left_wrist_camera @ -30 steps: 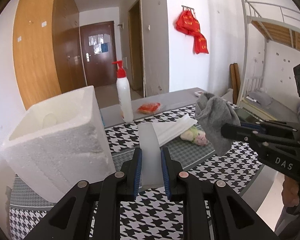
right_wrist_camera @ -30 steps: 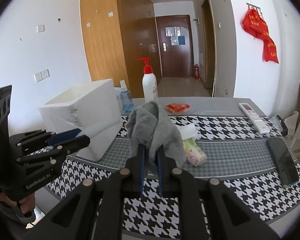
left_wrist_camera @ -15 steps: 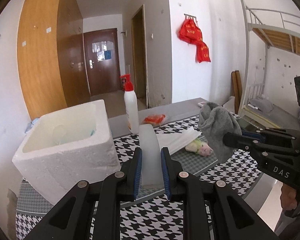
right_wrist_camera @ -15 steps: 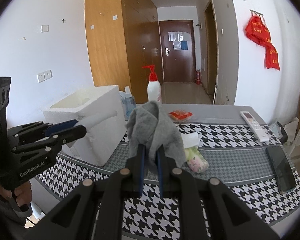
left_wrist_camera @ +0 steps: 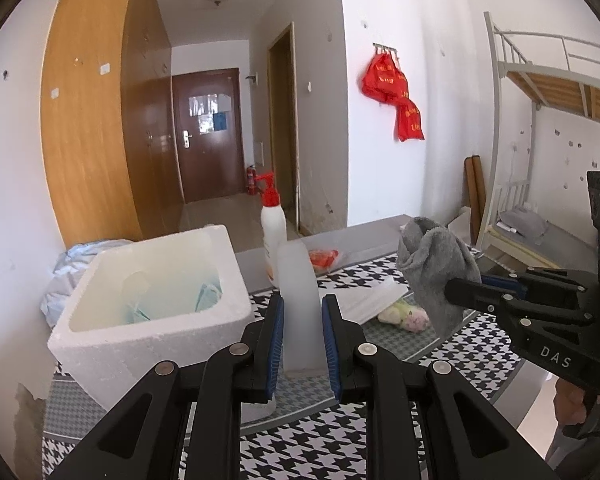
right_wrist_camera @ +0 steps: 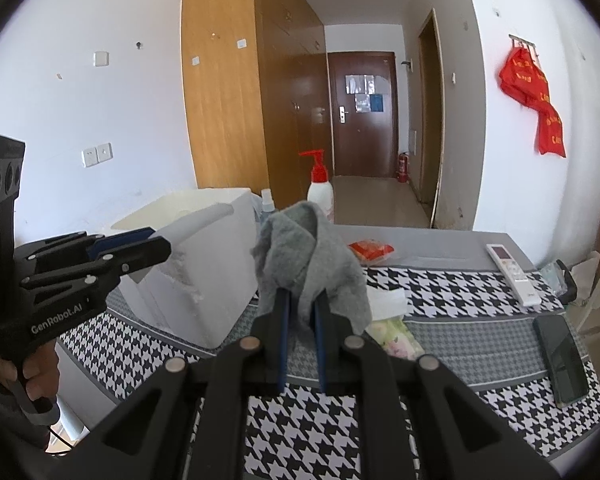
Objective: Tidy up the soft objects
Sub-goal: 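Carry the foam strip and grey sock with both grippers toward the foam box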
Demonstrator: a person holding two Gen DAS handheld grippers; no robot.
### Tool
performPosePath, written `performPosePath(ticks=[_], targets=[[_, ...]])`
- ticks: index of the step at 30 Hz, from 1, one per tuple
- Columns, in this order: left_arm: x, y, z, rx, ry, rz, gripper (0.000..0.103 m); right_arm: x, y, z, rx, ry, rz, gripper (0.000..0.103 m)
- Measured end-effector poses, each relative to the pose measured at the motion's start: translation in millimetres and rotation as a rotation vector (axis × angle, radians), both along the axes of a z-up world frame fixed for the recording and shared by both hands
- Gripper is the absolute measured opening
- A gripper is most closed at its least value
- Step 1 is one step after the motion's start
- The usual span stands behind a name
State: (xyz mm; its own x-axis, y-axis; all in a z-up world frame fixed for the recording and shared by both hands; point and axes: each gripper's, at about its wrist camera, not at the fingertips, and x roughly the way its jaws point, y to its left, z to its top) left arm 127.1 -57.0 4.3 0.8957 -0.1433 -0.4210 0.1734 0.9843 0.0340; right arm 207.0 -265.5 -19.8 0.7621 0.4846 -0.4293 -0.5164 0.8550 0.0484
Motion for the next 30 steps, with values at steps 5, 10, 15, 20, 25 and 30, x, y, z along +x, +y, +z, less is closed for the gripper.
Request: performPosePath(ticks=[5, 10, 15, 20, 25, 30], targets=[[0.4, 3.7, 6.0, -0.003, -0.013, 0.009, 0.021, 0.7, 3.7, 4.7, 0.002, -0.012, 0.009, 0.014], [-0.5, 9.4, 11.8, 0.000, -0.034, 0.029, 0.021, 0.0, 7.5, 10.2, 0.003, -0.030, 0.024, 0.014], [0.7, 14.2, 14.3, 0.009, -0.052, 0.053, 0.021, 1.1, 12.7, 14.1, 0.007, -0.043, 0.038, 0.014], [0.0, 18.5, 16.1, 0.000, -0.062, 0.070, 0.021, 3.7, 20.2, 16.1, 0.008, -0.049, 0.056, 0.014], [-1.7, 25.2, 19.6, -0.004, -0.075, 0.091, 0.021, 4.5, 29.4, 20.1, 0.010, -0.059, 0.080, 0.014], [-3.2, 33.5, 20.7, -0.008, -0.083, 0.119, 0.021, 5.4, 38.5, 23.4, 0.017, -0.060, 0.107, 0.014]])
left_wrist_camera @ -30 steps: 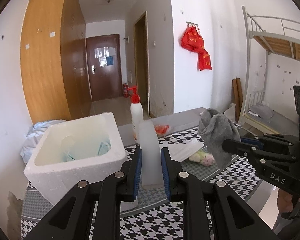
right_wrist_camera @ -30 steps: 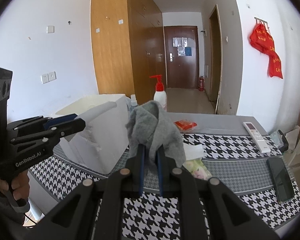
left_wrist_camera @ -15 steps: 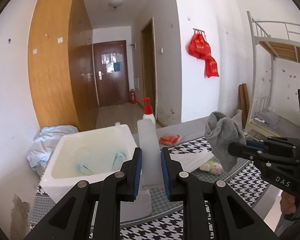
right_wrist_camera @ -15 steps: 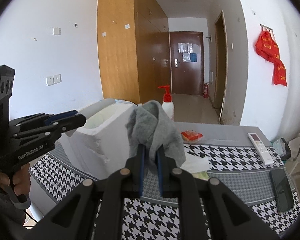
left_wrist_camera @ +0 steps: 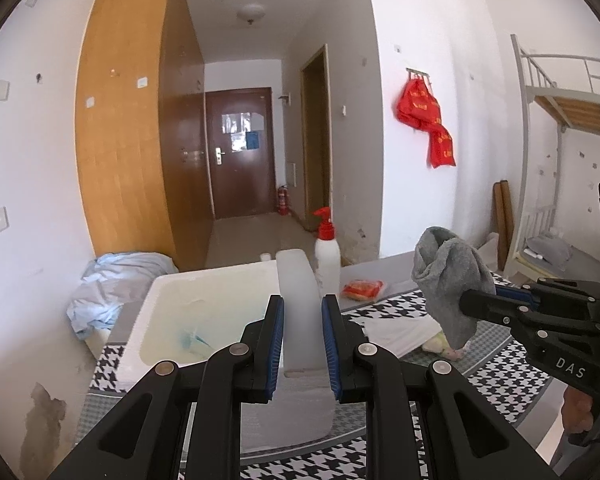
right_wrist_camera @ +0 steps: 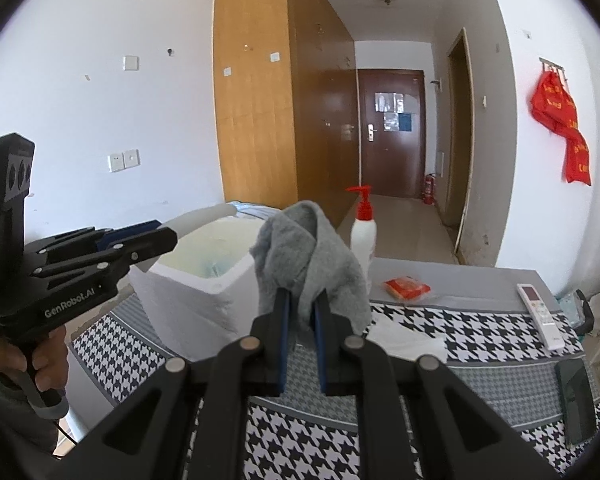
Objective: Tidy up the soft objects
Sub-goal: 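Carry the foam strip and grey sock with both grippers toward the foam box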
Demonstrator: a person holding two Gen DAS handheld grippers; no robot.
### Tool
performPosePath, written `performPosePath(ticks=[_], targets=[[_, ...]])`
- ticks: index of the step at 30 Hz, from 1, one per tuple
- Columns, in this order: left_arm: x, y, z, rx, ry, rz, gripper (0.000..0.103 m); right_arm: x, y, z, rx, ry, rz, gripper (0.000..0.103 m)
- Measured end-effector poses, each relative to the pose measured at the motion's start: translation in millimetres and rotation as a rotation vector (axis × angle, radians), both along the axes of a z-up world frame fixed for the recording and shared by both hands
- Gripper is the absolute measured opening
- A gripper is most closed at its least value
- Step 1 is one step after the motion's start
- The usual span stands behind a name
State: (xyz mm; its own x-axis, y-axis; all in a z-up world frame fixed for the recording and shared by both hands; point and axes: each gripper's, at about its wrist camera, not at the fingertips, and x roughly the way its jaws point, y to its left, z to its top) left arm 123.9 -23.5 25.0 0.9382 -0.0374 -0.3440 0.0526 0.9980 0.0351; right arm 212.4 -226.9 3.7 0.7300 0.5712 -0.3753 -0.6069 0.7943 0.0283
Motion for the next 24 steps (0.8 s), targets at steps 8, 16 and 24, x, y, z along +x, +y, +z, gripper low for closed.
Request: performPosePath(ticks=[8, 16, 24], targets=[[-3.2, 14.0, 0.1, -0.011, 0.003, 0.053, 0.021, 2.8, 17.4, 2.4, -0.002, -0.002, 0.048, 0.014], [-7.5, 23.2, 0.3, -0.009, -0.002, 0.078, 0.021, 5.1, 33.2, 5.5, -0.014, 0.001, 0.084, 0.014], [-4.4, 28.4, 1.3, -0.011, -0.003, 0.099, 0.021, 7.5, 44.7, 9.0, -0.023, -0.005, 0.114, 0.014]])
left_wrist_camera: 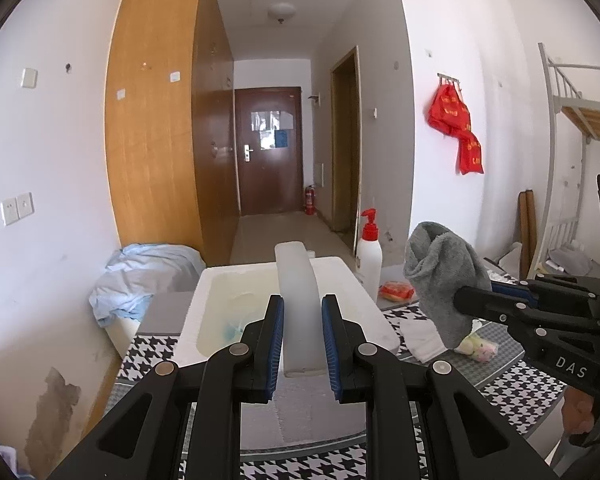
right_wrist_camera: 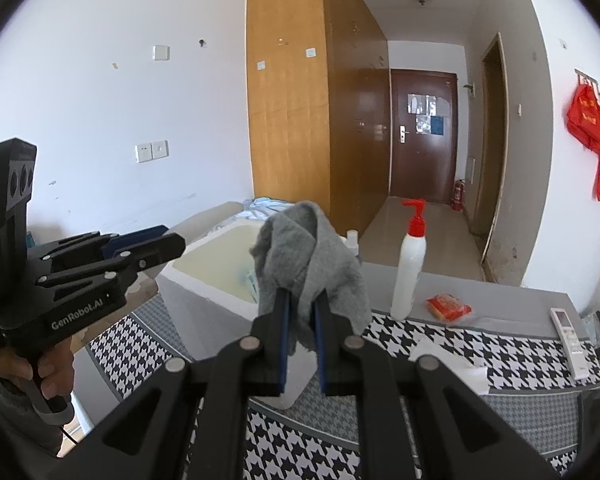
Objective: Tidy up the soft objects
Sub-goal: 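Carry the foam strip and grey sock with both grippers toward the foam box, then lower the foam strip into the box and open left gripper while right holds sock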
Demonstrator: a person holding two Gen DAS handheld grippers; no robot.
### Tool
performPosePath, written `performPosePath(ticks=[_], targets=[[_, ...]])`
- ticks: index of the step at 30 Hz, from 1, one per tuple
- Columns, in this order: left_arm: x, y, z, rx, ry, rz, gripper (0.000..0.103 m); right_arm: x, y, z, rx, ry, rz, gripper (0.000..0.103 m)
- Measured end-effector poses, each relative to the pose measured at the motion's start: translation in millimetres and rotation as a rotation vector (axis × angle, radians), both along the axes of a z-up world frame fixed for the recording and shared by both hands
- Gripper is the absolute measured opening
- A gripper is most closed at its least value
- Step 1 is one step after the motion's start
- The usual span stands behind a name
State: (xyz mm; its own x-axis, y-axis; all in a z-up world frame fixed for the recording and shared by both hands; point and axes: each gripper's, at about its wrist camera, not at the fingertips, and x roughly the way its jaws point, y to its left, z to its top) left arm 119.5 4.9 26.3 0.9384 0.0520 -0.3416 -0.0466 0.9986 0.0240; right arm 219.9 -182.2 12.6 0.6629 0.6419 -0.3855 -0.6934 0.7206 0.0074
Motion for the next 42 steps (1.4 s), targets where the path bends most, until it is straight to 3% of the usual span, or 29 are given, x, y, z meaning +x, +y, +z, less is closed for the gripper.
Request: performPosePath(ticks=[42], targets=[[74.2, 31.0, -12.9, -0.045, 0.132, -0.013, 0.021, 24.6, 21.2, -0.6, -0.050, -0.003, -0.043, 0.014]])
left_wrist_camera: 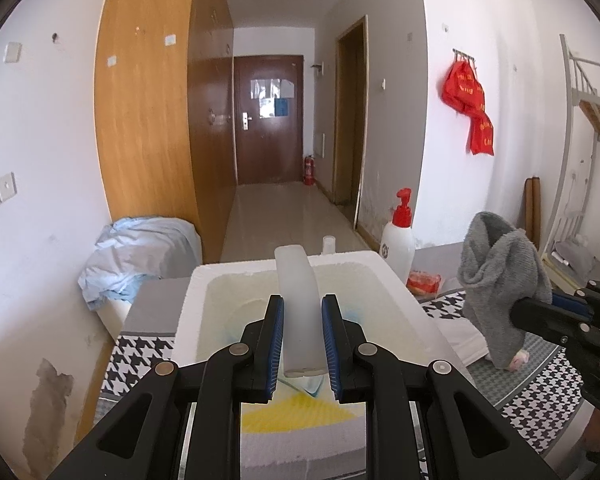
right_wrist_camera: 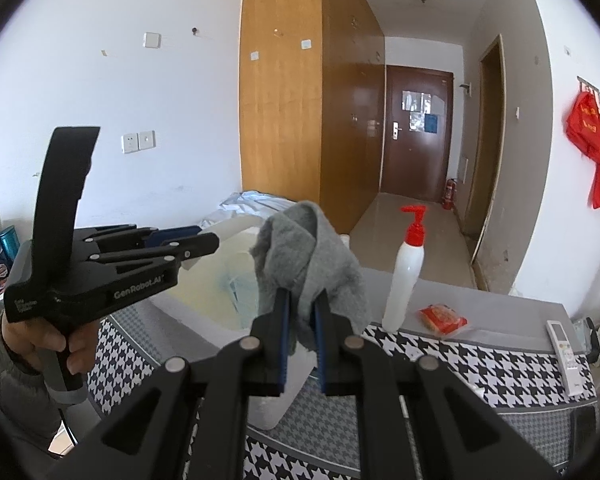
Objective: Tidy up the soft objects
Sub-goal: 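Lower the foam strip into the box and open left gripper while right holds sock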
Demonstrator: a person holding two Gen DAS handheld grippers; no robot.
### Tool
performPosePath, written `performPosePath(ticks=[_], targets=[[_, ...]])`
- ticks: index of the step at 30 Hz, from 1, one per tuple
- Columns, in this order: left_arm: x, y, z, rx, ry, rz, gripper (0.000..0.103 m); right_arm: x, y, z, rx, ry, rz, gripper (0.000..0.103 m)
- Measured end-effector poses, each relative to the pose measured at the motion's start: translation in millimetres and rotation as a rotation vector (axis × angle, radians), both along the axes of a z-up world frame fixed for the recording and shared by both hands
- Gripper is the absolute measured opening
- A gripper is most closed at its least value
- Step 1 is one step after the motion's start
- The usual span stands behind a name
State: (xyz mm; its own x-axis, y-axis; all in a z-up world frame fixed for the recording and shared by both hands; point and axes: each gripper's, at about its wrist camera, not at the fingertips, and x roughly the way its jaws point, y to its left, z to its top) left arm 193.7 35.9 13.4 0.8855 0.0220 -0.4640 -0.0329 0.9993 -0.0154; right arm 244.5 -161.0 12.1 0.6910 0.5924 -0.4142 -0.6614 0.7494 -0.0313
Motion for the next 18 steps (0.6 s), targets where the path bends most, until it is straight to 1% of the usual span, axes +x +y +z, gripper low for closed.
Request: performPosePath(ticks=[2, 4, 5, 6, 7, 8, 9, 10, 11, 12, 15, 18], targets=[[3.8, 1.9, -2.4, -0.013, 0.014, 0.001, 0.021, 1.2, -1.6, -0.7, -0.002, 0.003, -0.007, 0.014], [6.9, 3.4, -3.4, -0.012, 0.021, 0.011, 0.024, 1.5, -3.0, -0.8, -0.003, 0.003, -0.011, 0.014], [7.7, 4.1, -3.8, -0.011, 0.023, 0.016, 0.028, 2.2, -3.5, -0.3, -0.004, 0.004, -0.015, 0.014], [7.8, 4.2, -4.0, -0.010, 0.028, 0.020, 0.037, 2.9, -4.2, -0.3, -0.004, 0.006, -0.019, 0.014], [7.7, 4.8, -3.9, -0.012, 0.030, 0.027, 0.044, 3.4, -4.8, -0.3, -0.005, 0.006, -0.022, 0.014], [6.5, 5.4, -3.3, -0.010, 0.024, 0.038, 0.061, 3.5, -4.8, -0.1, -0.005, 0.006, -0.025, 0.014], [5.2, 5.1, -2.6, -0.003, 0.016, 0.049, 0.074, 3.7, -5.2, 0.1, -0.004, 0.006, -0.027, 0.014], [2.2, 5.3, -1.7, 0.009, 0.000, 0.063, 0.079, 3.8, -5.5, 0.5, -0.002, 0.007, -0.029, 0.014], [0.3, 5.7, -1.0, 0.017, -0.010, 0.071, 0.086, 4.0, -5.8, 0.6, -0.002, 0.007, -0.029, 0.014], [-2.0, 6.7, -0.3, 0.020, -0.019, 0.078, 0.091, 4.1, -5.7, 0.4, -0.003, 0.007, -0.031, 0.014], [-8.4, 12.5, 0.8, 0.013, -0.035, 0.089, 0.098, 2.4, -4.6, 0.8, -0.007, 0.006, -0.035, 0.014], [-14.5, 15.4, 2.6, 0.011, -0.052, 0.095, 0.099, 0.7, -4.4, 2.0, -0.005, 0.001, -0.035, 0.014]])
